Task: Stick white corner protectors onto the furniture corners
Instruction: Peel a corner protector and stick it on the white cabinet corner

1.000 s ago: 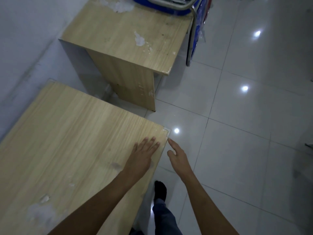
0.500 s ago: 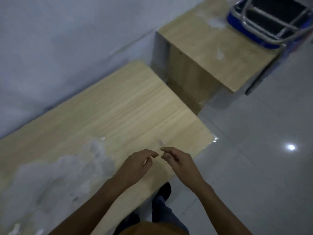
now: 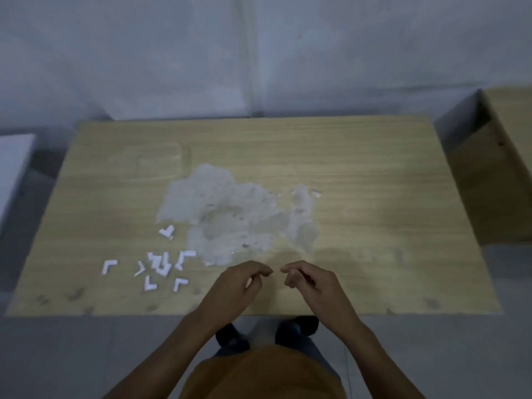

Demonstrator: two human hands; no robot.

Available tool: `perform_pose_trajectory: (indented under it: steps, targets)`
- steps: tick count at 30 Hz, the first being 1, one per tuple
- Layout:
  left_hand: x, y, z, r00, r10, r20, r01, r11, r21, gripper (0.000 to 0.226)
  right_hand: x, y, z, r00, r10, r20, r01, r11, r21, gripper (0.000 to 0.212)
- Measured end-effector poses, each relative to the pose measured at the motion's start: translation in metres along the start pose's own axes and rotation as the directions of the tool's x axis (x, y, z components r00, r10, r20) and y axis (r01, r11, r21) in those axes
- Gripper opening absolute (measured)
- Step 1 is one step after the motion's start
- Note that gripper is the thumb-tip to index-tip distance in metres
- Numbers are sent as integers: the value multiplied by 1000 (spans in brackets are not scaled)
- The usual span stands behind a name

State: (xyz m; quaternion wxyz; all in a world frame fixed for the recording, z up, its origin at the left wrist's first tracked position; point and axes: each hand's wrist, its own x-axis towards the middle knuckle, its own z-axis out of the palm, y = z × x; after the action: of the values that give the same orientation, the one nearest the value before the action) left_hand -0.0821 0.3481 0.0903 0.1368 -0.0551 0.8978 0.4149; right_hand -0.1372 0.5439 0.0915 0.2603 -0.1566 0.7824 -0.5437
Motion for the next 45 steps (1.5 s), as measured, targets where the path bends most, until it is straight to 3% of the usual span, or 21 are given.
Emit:
perform_pose_trajectory:
  steps: [9,19,30,36,41,45]
  targets:
    - [-96,-109,-61,978,-159,-137,146,984,-97,28,14,-38,136,988,-27,155,41,995,-86,17]
    - [-157,-178,-85,909,-322,-264,271,939,-214,26,38,-49,211,950,-24,313,101,967,-233,23]
    - [-176,-200,-65,742,-520,-424,374,845,-382,23,80,-40,239,842,9,539,175,941,-290,21]
    - [-155,-211,-53,712,-500,-493,439,865,-244,27,120,-23,247,796,13,605,255,899,-355,16]
    - [-134,-225,-46,657,-553,-514,543,819,-187,45,151,-1,259,820,5,572,369,760,-535,22]
    - [-118,-237,-40,682,-576,-451,638,769,-16,53,166,10,269,807,4,590,455,634,-626,31]
